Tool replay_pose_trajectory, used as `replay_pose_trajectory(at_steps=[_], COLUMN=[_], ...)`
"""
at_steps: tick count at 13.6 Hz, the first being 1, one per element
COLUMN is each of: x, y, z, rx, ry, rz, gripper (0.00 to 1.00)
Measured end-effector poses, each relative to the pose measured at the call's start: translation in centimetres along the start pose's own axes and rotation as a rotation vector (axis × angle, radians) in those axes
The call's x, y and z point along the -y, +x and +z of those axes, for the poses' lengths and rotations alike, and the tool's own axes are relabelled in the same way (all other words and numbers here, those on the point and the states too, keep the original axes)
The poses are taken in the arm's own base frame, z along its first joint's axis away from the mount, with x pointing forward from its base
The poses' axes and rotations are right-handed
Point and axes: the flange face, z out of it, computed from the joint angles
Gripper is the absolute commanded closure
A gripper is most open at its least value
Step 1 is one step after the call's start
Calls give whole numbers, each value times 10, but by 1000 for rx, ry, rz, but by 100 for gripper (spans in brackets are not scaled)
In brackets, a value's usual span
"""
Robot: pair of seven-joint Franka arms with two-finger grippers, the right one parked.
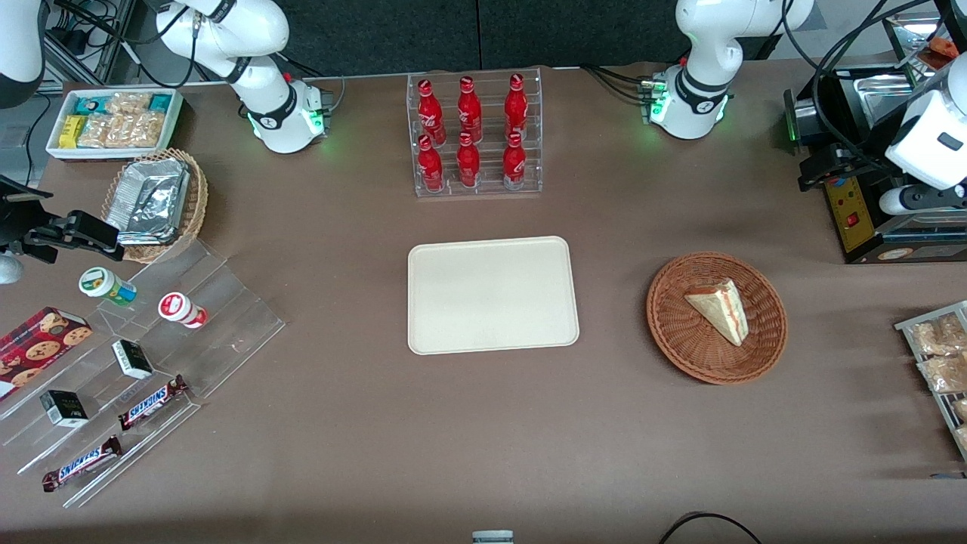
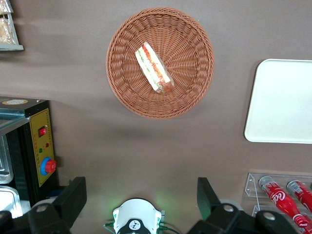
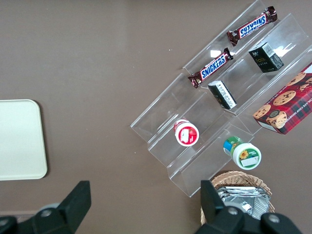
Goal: Place sandwich from basket to tray
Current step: 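Move the left gripper over the sandwich in the wicker basket, then lower the left gripper and close it on the wrapped sandwich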
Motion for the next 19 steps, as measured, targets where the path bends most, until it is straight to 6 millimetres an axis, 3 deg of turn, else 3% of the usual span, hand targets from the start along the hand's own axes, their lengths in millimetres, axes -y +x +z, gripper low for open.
replay_pose_trajectory(at_steps=[3,5,11,14,19], x=[1,1,-2,-10,-41], y=[2,6,50,62,80], z=[0,11,134,166,224], rx=[-12,7,-18,-58,-143], ry=[5,9,6,-6,-59], rz=[1,0,-117,-270,-526], gripper=[0,0,0,0,0])
